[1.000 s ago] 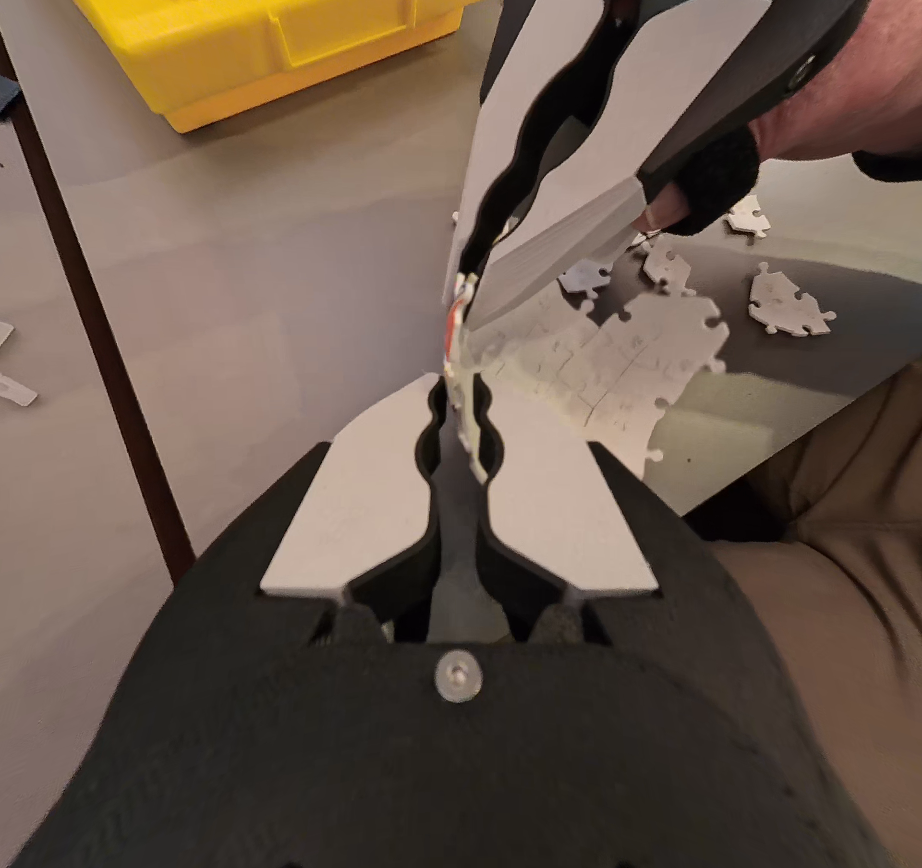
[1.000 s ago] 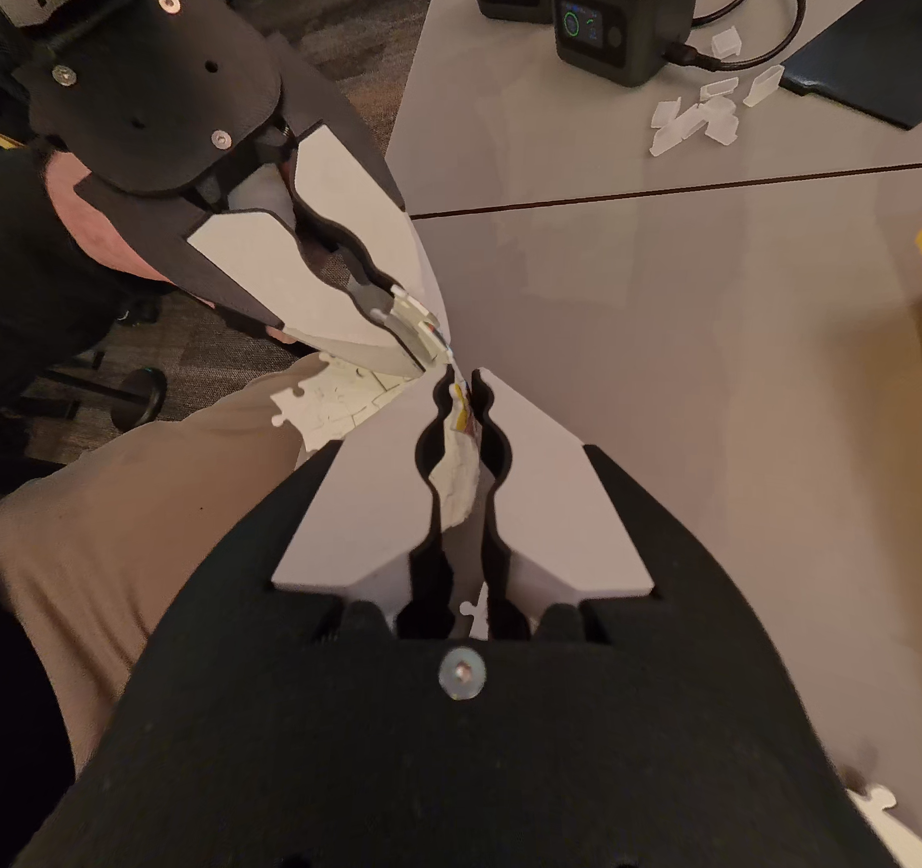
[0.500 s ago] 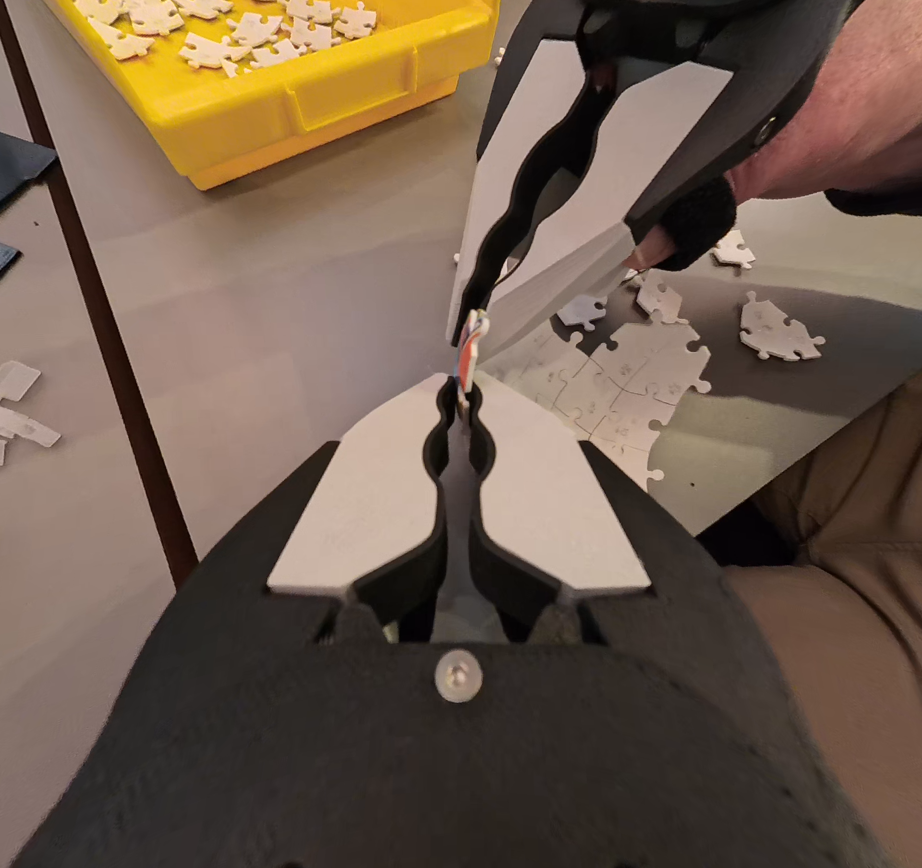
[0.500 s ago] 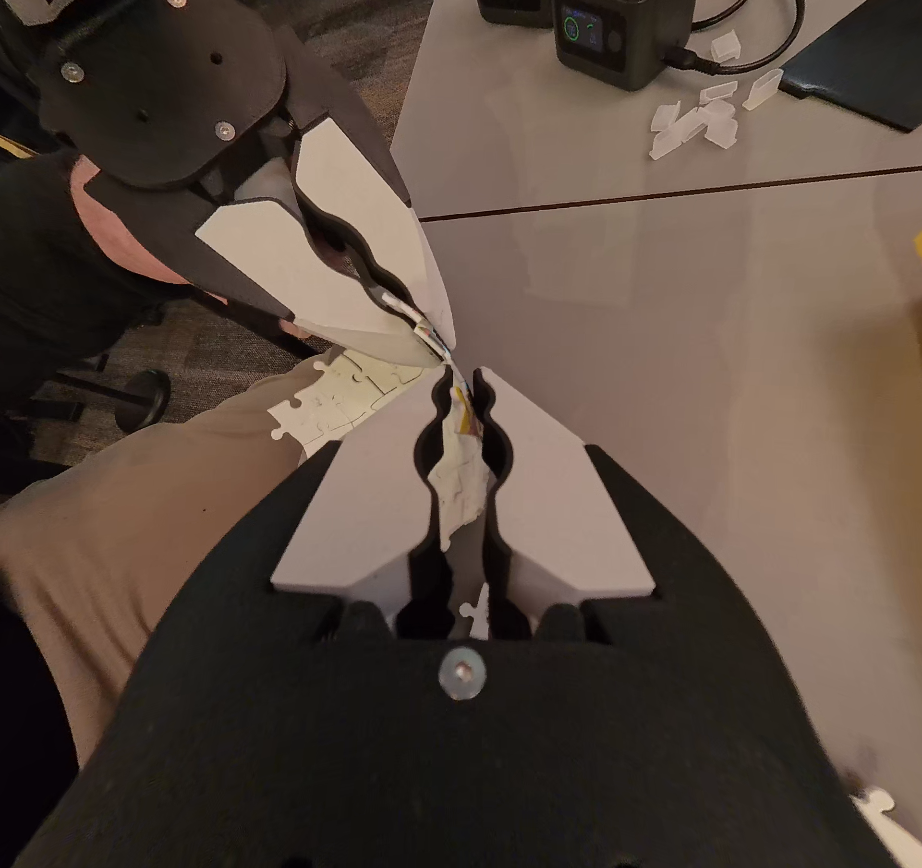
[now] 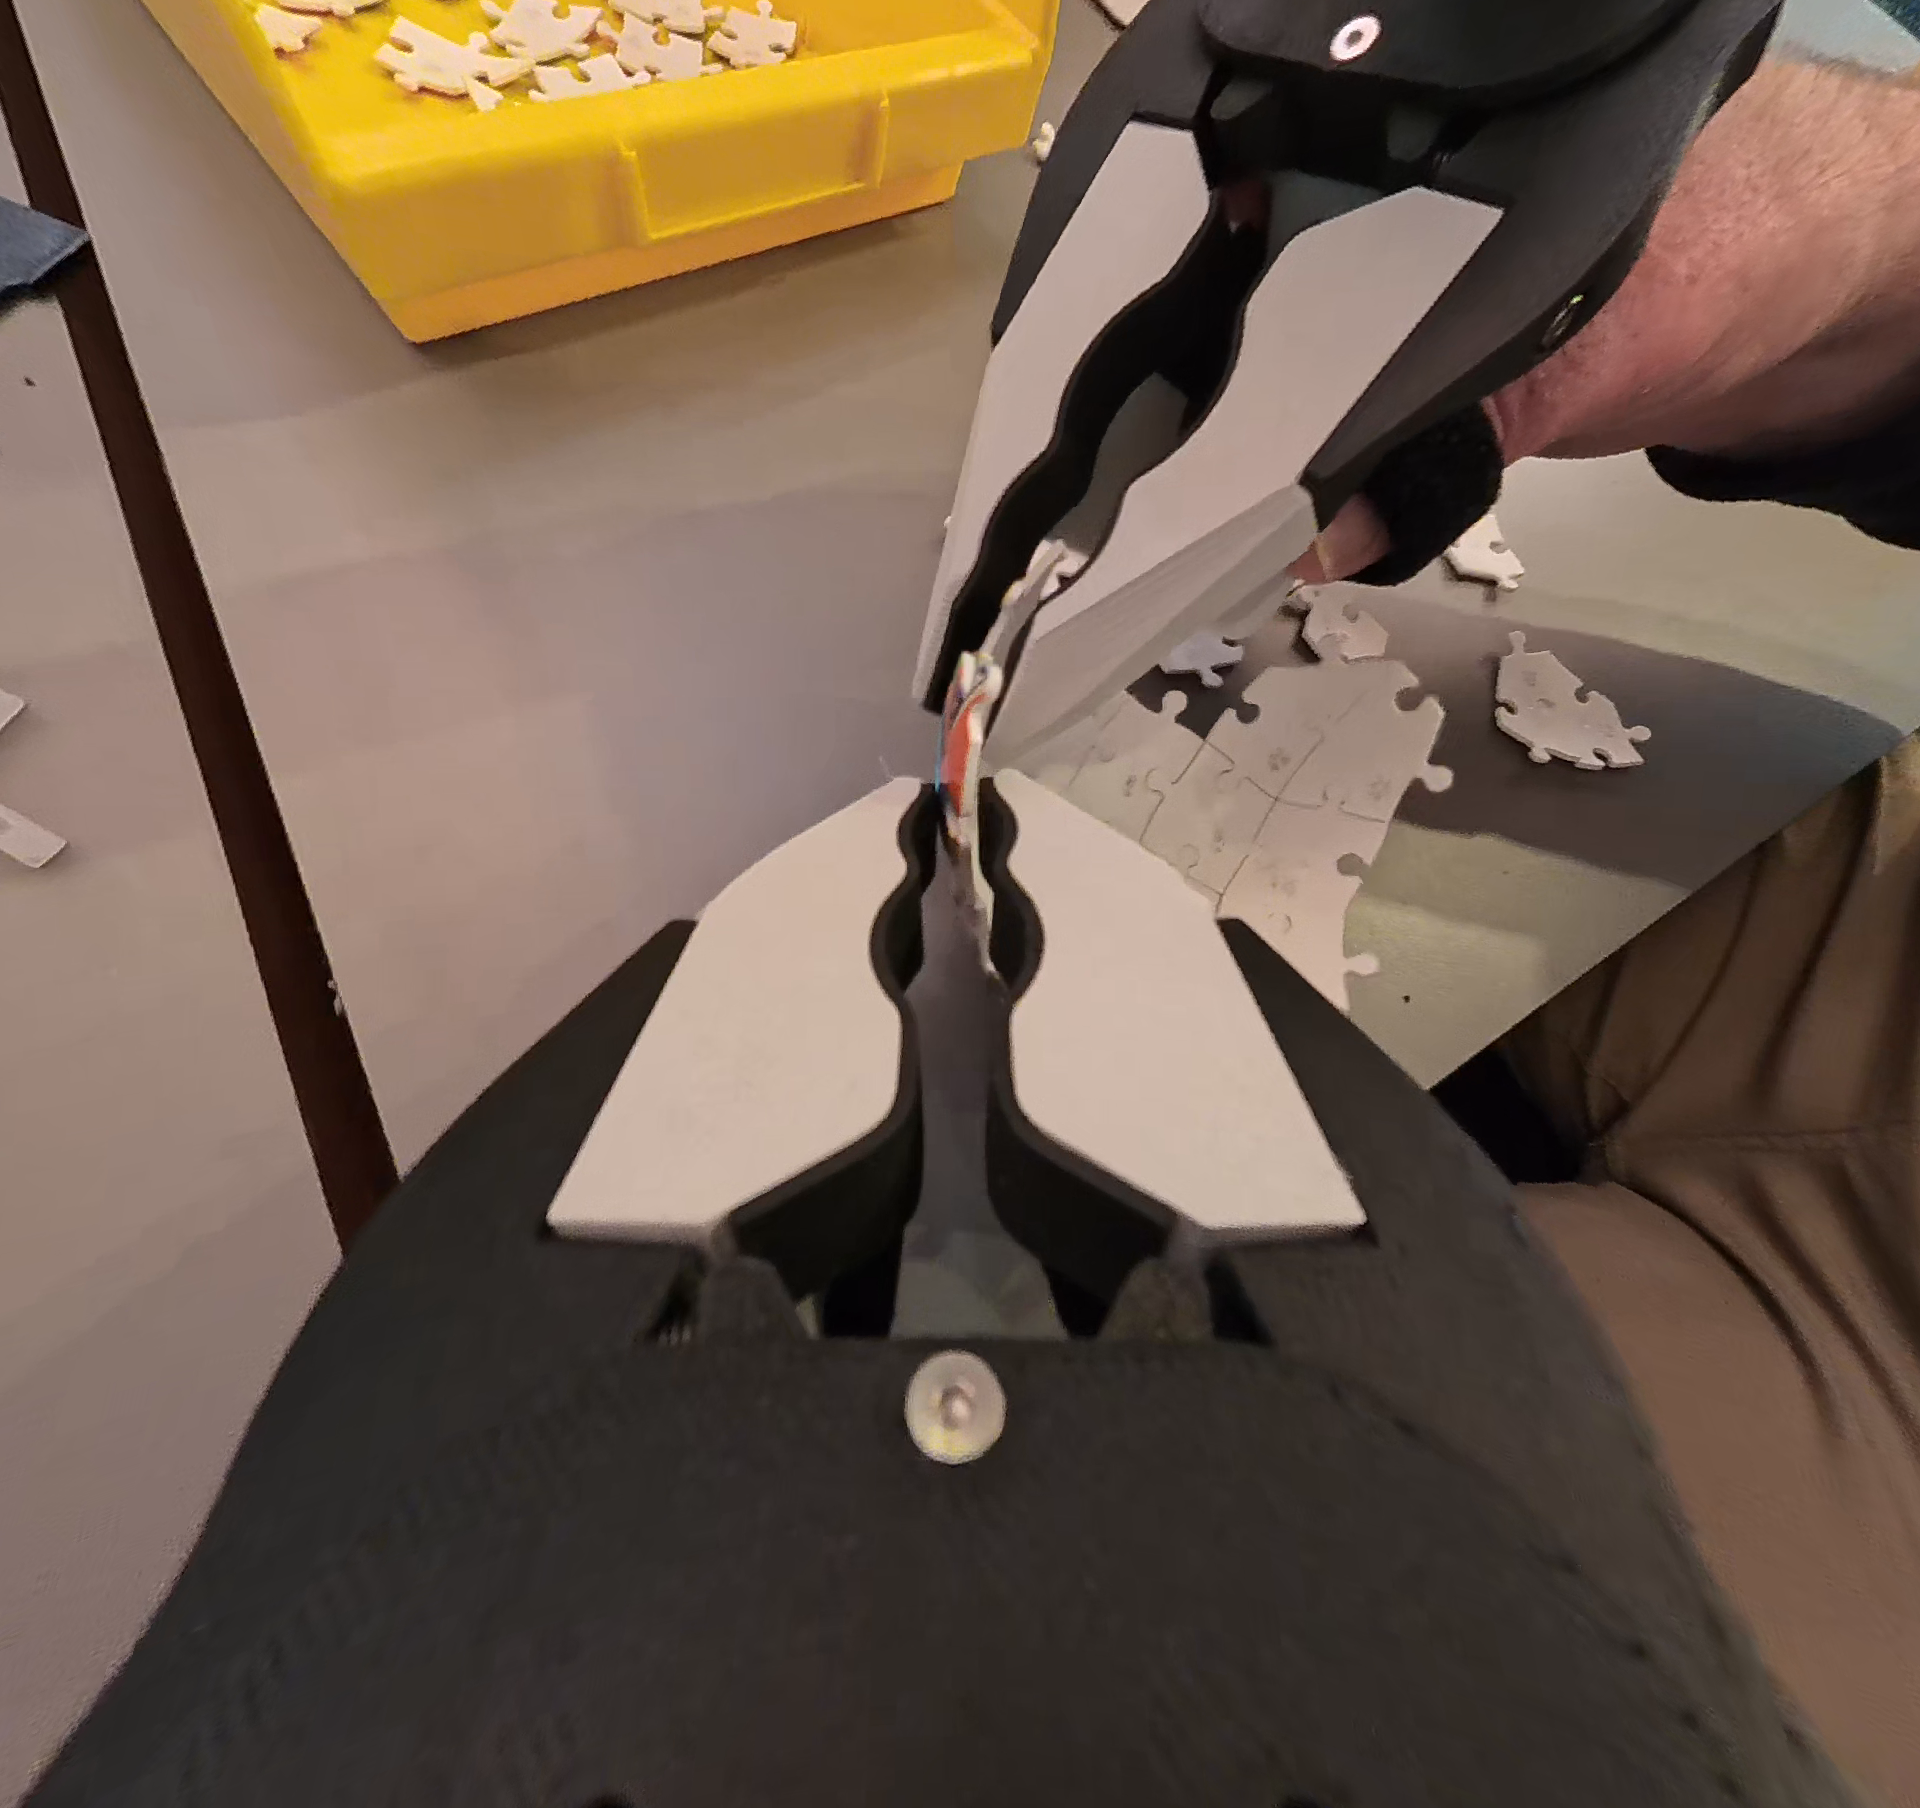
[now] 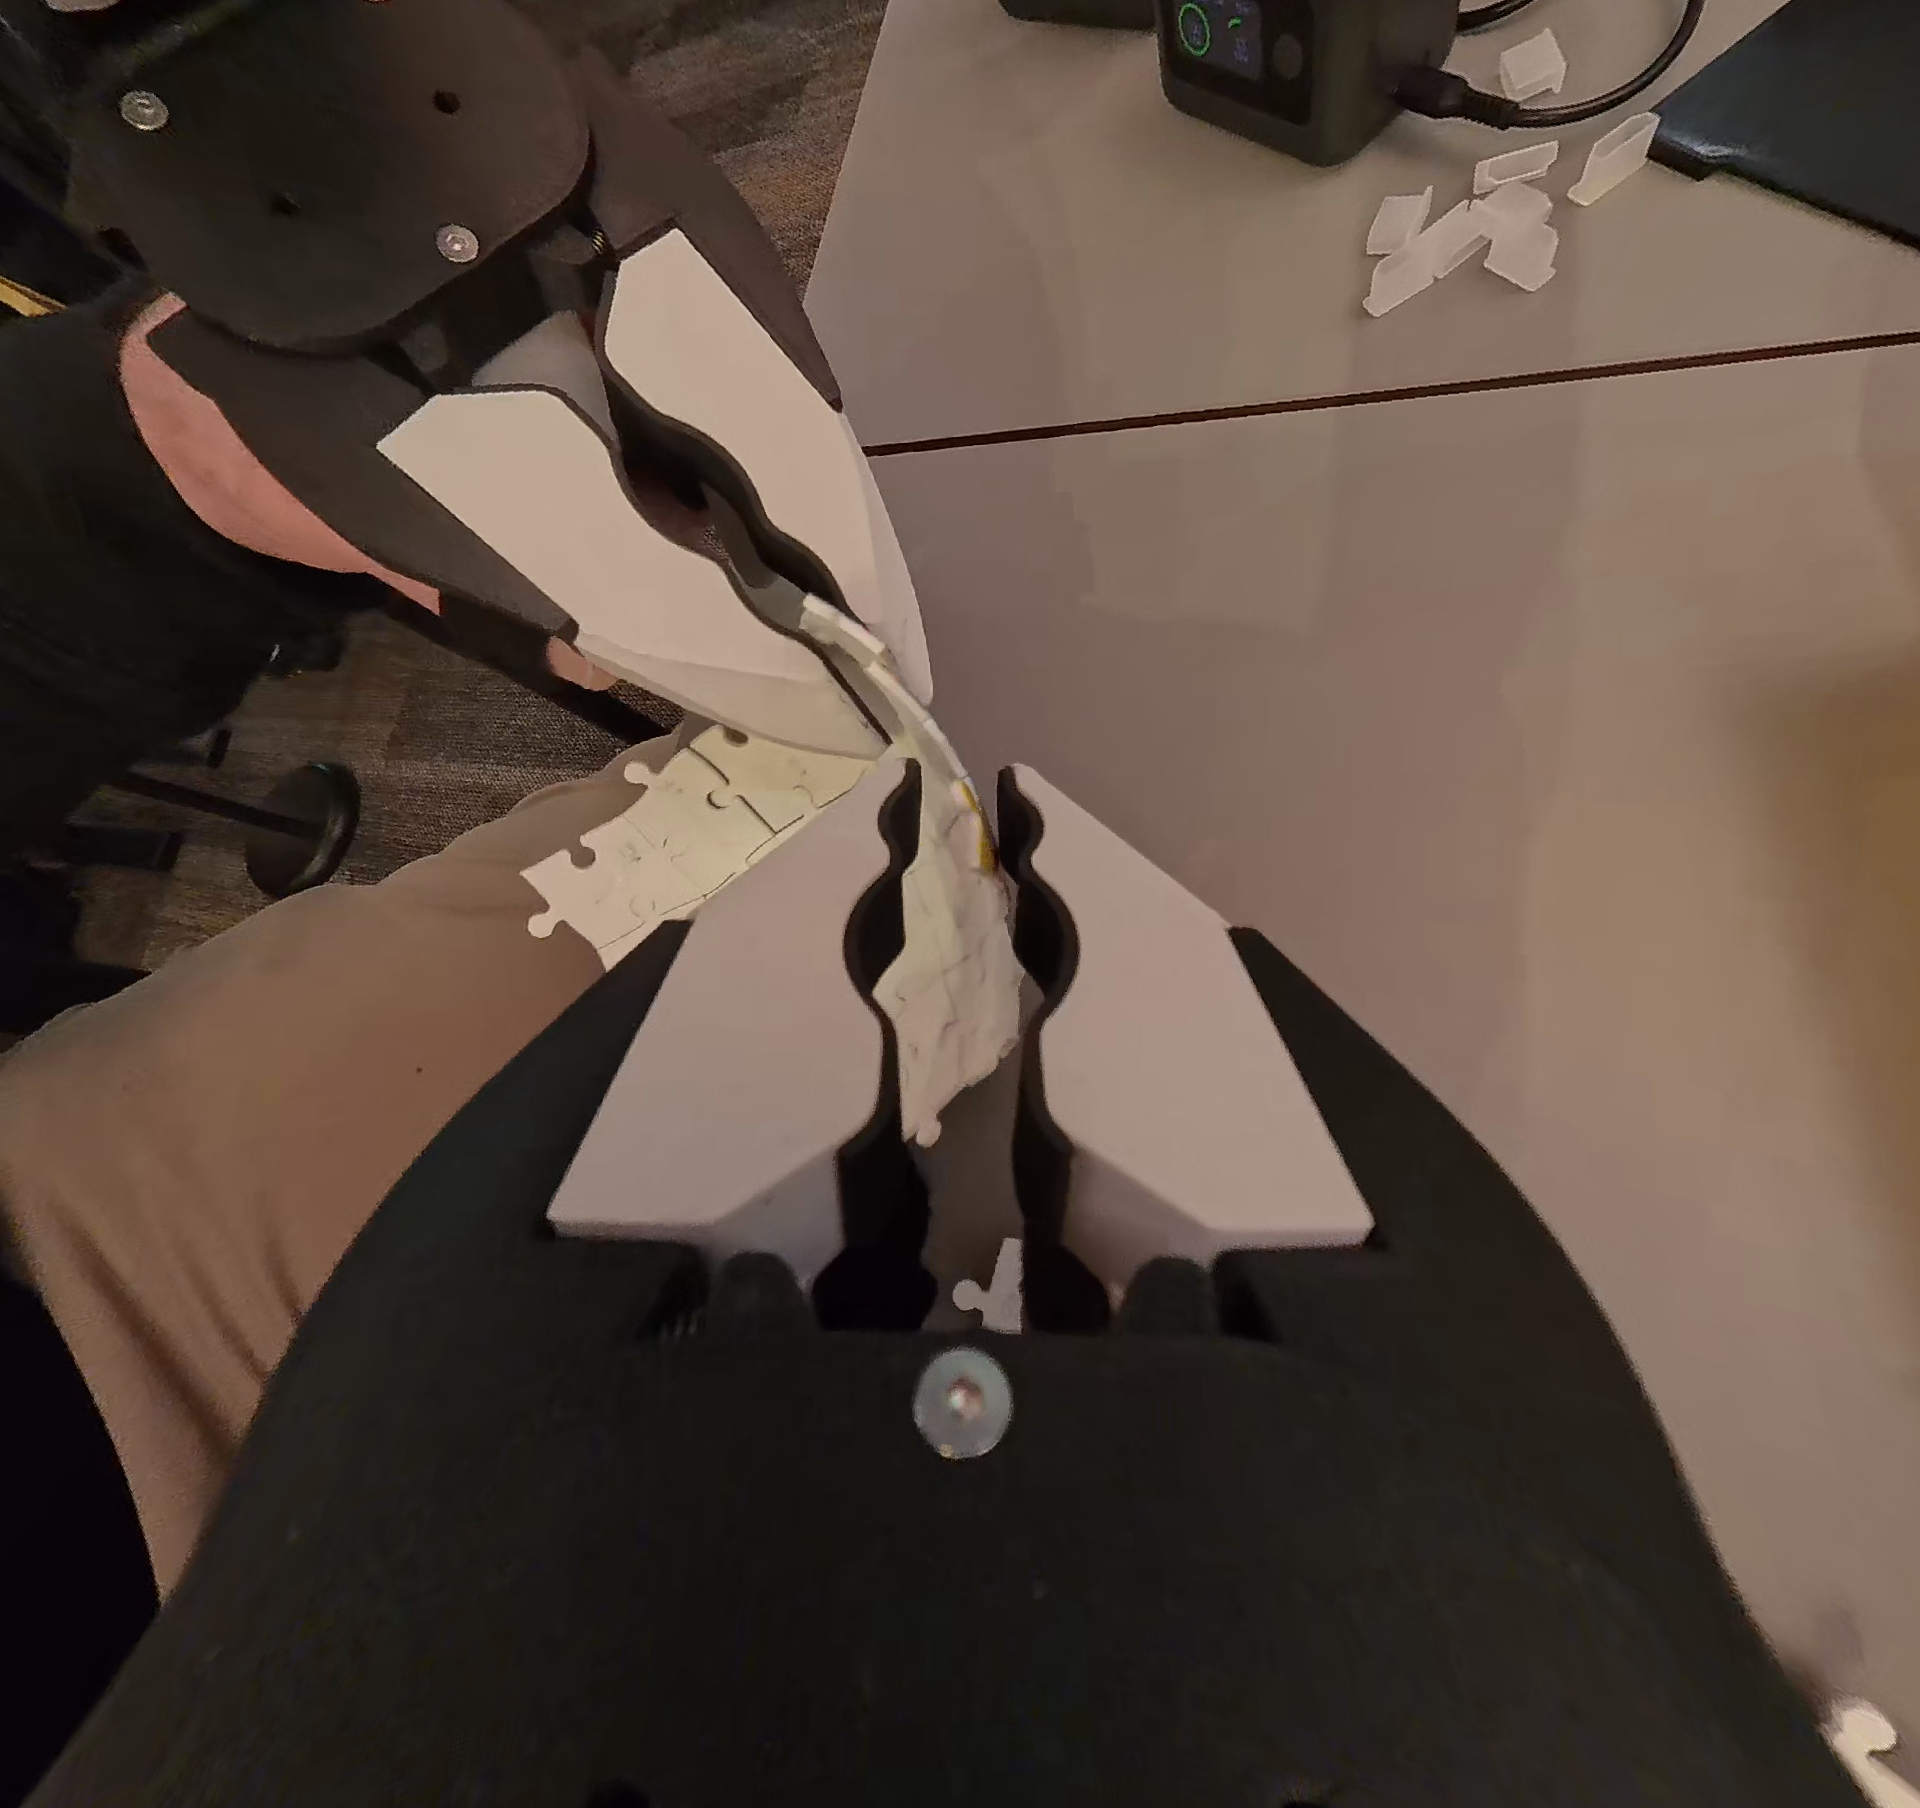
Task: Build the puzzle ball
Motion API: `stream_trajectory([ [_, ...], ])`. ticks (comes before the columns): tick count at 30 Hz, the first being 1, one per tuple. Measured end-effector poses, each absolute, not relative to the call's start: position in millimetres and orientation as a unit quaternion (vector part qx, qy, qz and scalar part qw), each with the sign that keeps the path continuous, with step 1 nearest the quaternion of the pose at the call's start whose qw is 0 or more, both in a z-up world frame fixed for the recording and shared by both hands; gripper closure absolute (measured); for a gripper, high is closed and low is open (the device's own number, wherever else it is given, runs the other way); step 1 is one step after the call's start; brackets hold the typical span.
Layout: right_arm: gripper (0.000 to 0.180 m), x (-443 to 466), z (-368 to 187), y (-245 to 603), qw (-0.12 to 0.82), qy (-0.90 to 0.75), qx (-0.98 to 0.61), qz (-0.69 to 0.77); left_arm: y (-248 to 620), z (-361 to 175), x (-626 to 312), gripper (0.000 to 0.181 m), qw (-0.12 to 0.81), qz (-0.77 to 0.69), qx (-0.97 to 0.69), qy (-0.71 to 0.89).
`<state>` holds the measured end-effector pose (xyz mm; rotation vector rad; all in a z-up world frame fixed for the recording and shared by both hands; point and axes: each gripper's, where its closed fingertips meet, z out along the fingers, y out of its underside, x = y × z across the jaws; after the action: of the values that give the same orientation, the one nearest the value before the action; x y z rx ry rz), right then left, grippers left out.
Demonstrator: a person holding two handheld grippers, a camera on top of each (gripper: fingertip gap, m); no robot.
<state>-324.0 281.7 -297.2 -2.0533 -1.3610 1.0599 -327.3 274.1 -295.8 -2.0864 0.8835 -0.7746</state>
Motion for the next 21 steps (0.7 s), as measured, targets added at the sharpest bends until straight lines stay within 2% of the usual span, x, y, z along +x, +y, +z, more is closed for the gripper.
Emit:
stream_trajectory([
  [21,0.156,-274,-258,281,0.271,-0.464,-0.748,0.39,268,-303,-347,0.161,0.35,-0.342,-0.822,0.291],
])
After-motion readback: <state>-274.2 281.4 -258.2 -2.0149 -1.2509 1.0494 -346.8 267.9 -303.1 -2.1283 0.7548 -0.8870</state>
